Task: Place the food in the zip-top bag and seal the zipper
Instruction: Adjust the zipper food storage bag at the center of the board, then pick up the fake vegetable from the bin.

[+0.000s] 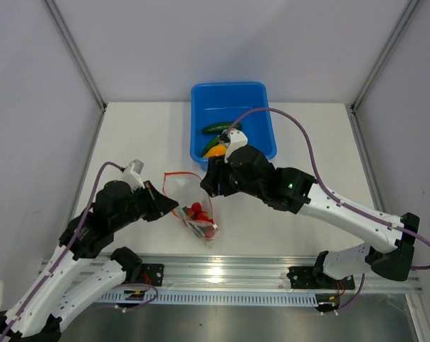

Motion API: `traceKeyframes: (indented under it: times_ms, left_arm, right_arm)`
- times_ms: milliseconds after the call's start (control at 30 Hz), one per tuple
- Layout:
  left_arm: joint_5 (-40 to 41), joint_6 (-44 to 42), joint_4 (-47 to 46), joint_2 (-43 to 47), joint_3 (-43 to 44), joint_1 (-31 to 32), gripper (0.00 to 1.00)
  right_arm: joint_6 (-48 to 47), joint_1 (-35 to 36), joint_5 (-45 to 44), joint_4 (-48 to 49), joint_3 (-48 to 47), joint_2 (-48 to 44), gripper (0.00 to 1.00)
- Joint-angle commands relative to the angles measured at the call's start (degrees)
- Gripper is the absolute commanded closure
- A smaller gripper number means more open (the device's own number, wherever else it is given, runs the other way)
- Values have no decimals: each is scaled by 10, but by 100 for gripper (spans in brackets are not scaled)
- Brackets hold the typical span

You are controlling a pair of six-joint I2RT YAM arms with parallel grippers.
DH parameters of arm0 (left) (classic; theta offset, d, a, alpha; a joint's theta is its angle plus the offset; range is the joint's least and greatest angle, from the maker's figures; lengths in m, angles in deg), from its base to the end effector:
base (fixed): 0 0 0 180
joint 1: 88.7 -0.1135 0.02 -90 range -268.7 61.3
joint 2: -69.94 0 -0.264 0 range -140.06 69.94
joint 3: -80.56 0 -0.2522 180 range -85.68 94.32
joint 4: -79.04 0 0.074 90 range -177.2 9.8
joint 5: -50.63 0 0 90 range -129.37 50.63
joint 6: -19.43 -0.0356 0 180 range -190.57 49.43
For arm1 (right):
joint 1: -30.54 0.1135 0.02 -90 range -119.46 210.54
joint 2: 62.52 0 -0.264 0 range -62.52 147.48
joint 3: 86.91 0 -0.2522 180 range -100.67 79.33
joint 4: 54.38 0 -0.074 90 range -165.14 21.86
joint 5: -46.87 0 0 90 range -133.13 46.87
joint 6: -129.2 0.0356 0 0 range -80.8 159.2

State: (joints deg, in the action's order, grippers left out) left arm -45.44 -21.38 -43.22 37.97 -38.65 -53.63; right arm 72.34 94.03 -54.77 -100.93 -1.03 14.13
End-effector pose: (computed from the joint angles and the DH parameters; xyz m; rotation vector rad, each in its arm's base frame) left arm 0.0901 -0.0679 0.3220 -0.2051 2.2241 -0.9713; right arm 0.1380 0.2606 0.3932 -0.4422 2.1271 0.8055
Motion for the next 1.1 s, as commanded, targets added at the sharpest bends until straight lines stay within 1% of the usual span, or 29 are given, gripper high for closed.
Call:
traceKeyframes:
  times_ms: [0, 33, 67, 167, 267, 433, 500, 533, 567, 600, 633, 700, 733, 767, 800, 833, 900, 933, 1000, 1033, 1067]
  left_arm:
    - [66, -16, 30, 17, 16, -3, 99]
    - [84, -18, 36, 22, 18, -2, 99]
    - [93, -21, 38, 23, 19, -2, 100]
    - [131, -35, 52, 23, 32, -2, 99]
    - [154, -50, 51, 25, 41, -3, 100]
    - [163, -60, 37, 31, 33, -3, 99]
    - [157, -61, 28, 39, 25, -3, 99]
    - [152, -60, 25, 41, 17, -3, 100]
    - [149, -59, 16, 46, 9, -3, 99]
    - [145, -60, 13, 48, 7, -2, 99]
    - [144, -60, 15, 50, 4, -3, 99]
    - [143, -65, 14, 56, -1, -2, 99]
    - [144, -67, 15, 59, -2, -3, 100]
    - [148, -69, 15, 62, -6, -3, 99]
    - [151, -75, 15, 69, -2, -2, 100]
    - [154, -77, 15, 73, -8, -3, 99]
    - [163, -80, 15, 80, -16, -2, 99]
    - [163, -80, 12, 85, -18, -3, 99]
    - [162, -81, 8, 91, -26, -2, 100]
    - [160, -82, -4, 104, -29, -3, 99]
    - [158, -84, -11, 112, -38, -3, 100]
  right_arm:
    - [-36, -6, -4, -13, -55, 12, 39]
    - [-44, -7, -9, -14, -63, 14, 34]
    - [-48, -13, -11, -13, -71, 19, 31]
    - [-71, -33, -15, -9, -109, 33, 25]
    - [-115, -84, -6, 7, -150, 72, 24]
    - [-177, -180, 2, 31, -218, 188, 23]
    - [-243, -198, -5, 45, -232, 222, 23]
    - [-269, -211, -11, 58, -250, 256, 23]
    - [-321, -218, -17, 62, -261, 275, 21]
    - [-344, -227, -19, 69, -272, 292, 21]
    - [-366, -236, -19, 65, -286, 332, 20]
    - [-419, -259, -16, 60, -342, 373, 19]
    - [-433, -269, 10, 48, -363, 414, 19]
    - [-448, -287, 24, 41, -408, 435, 19]
    - [-486, -293, 34, 32, -428, 454, 19]
    - [-508, -297, 51, 7, -452, 494, 18]
    - [-547, -308, 72, -15, -504, 525, 18]
    - [-584, -312, 85, -30, -515, 536, 18]
    - [-619, -322, 135, -38, -526, 556, 17]
    - [-652, -325, 147, -42, -526, 560, 16]
    - [-664, -328, 161, -41, -525, 566, 13]
